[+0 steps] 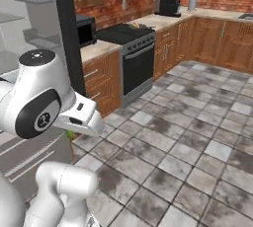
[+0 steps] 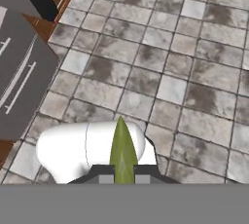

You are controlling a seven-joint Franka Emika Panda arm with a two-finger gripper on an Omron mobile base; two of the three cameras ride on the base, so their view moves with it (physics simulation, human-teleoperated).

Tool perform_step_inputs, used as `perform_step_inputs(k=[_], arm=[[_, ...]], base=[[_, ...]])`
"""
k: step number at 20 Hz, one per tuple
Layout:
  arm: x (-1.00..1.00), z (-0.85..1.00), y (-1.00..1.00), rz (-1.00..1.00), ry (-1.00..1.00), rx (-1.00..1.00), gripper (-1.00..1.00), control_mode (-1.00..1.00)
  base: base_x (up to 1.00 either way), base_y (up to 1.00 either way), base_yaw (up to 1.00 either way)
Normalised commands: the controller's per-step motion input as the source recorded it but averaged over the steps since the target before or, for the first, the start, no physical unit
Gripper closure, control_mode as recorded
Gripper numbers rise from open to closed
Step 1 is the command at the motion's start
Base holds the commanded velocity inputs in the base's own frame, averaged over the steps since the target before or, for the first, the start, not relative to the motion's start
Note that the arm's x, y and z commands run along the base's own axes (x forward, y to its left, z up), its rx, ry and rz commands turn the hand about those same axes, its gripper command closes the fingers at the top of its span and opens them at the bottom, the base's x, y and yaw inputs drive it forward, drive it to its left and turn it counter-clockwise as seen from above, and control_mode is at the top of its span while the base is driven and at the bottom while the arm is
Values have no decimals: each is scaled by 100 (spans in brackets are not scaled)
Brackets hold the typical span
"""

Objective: Place the cold items (lemon wedge and cucumber) from the fridge in one tupperware on the dining counter. Place the warm items (hot dog and kebab skewer) in the stove area in another tupperware.

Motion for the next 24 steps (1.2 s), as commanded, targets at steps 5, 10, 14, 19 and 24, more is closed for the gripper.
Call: perform_step_inputs(k=[5, 10, 14, 19, 24], arm=[[0, 0, 0, 0, 0, 0, 100, 100], [0, 0, 0, 0, 0, 0, 100, 100], [0, 0, 0, 0, 0, 0, 100, 100], [0, 0, 0, 0, 0, 0, 100, 100], [0, 0, 0, 0, 0, 0, 100, 100]], base=[[-18, -57, -51], [0, -100, -32], [12, -100, -24], [27, -100, -12], [33, -100, -13]])
